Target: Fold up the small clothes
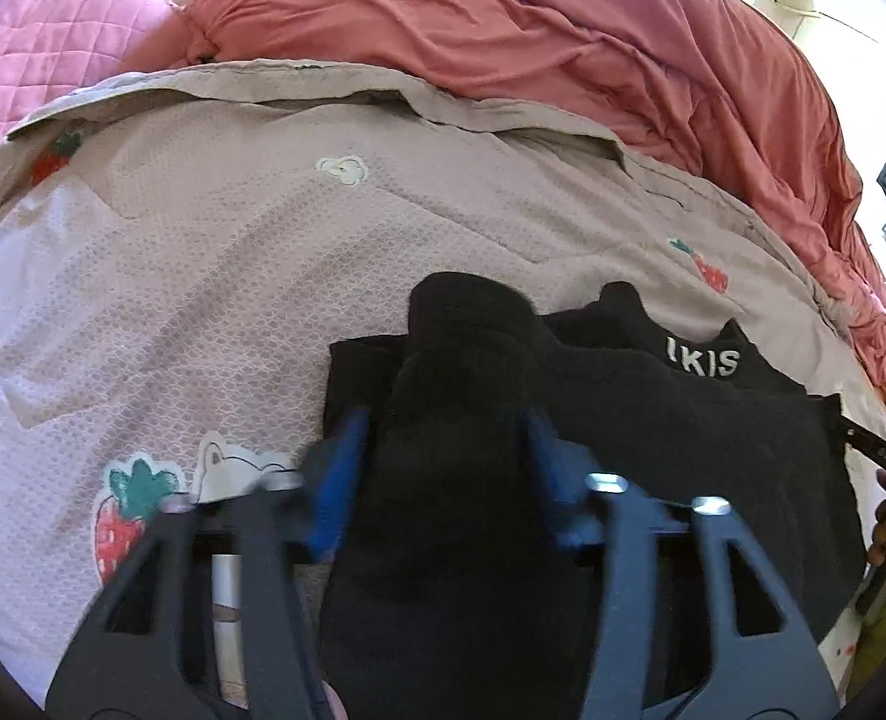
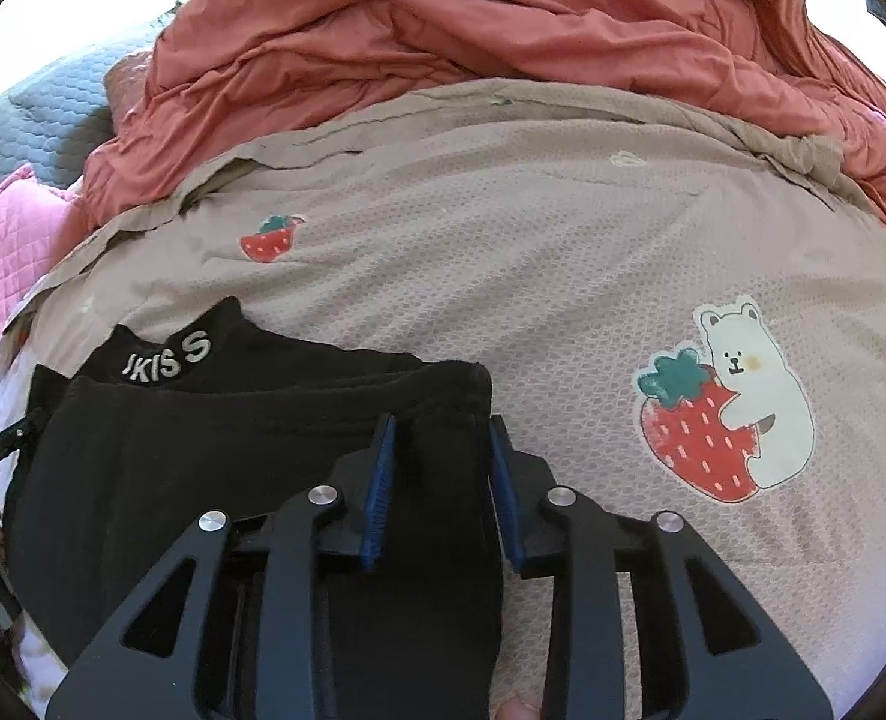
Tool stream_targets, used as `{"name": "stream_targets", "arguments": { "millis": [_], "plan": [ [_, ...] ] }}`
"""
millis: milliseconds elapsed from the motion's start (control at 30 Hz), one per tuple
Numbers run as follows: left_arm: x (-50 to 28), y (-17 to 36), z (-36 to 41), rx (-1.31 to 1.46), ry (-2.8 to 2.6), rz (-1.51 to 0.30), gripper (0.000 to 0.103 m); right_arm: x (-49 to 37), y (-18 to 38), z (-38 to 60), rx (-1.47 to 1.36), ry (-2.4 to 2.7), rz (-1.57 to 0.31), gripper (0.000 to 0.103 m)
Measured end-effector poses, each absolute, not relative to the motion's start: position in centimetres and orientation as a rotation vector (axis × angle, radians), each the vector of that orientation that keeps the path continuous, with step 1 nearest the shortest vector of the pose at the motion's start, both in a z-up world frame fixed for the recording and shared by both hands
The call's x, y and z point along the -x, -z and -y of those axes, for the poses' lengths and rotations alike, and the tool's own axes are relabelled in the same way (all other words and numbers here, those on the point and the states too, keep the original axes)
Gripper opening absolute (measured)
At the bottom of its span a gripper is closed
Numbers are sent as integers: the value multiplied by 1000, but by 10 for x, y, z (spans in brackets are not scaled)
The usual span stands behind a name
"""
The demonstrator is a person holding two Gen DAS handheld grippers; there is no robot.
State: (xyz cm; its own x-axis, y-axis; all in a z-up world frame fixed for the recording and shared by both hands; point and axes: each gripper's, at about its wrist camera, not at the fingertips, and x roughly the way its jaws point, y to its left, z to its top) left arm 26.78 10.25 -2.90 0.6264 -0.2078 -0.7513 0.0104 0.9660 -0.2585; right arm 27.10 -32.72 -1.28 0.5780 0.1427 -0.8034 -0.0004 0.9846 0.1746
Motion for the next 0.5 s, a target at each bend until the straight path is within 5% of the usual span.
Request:
{"name": "stream_targets", "arguments": {
  "millis": [133,500],
  "plan": [
    [-262,21,-89,171,127,-866,5,-265,7,325,-150,-96,-922,9],
    [-256,-4,-110,213,79,-776,6,-281,-17,316,-138,-111,-816,8]
  ]
}}
